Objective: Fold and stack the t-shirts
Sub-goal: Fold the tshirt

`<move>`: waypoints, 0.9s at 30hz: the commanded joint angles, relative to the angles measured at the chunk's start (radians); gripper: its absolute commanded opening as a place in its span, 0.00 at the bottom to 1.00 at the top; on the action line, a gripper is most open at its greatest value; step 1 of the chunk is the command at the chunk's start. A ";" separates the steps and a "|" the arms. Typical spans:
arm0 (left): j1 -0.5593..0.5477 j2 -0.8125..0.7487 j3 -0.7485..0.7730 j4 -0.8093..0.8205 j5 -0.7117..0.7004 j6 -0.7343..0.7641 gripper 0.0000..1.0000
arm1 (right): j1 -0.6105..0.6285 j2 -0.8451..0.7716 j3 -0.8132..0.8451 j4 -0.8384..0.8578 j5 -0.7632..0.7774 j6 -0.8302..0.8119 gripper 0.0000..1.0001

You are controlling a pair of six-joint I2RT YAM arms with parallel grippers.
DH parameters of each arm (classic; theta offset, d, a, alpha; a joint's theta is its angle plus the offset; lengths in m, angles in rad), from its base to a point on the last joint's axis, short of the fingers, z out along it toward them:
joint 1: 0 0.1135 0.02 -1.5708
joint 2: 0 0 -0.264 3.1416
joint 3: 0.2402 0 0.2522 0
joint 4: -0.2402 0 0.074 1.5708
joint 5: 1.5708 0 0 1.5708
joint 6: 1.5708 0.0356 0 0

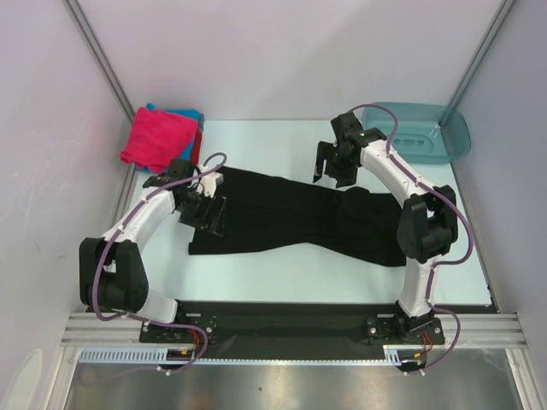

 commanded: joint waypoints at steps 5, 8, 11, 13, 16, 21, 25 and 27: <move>0.000 -0.033 -0.074 0.030 0.103 0.074 0.84 | 0.005 0.029 0.035 -0.022 -0.027 0.016 0.78; 0.000 -0.023 -0.120 0.070 0.085 0.068 0.82 | 0.006 0.038 0.049 -0.034 -0.026 0.011 0.77; 0.000 0.008 -0.109 0.078 0.072 0.076 0.81 | 0.005 0.038 0.047 -0.034 -0.030 0.008 0.78; 0.000 0.037 -0.092 0.074 0.077 0.079 0.81 | 0.003 0.038 0.046 -0.035 -0.030 0.006 0.78; 0.000 0.077 -0.077 0.081 0.073 0.079 0.77 | -0.001 0.037 0.041 -0.040 -0.033 0.006 0.78; -0.002 0.124 -0.045 0.081 0.017 0.086 0.78 | -0.007 0.032 0.030 -0.037 -0.039 0.006 0.78; 0.000 0.135 -0.013 0.104 -0.041 0.097 0.78 | -0.018 0.033 0.021 -0.037 -0.049 0.012 0.78; -0.002 0.128 -0.011 0.129 -0.055 0.103 0.79 | -0.021 0.035 0.017 -0.034 -0.053 0.014 0.78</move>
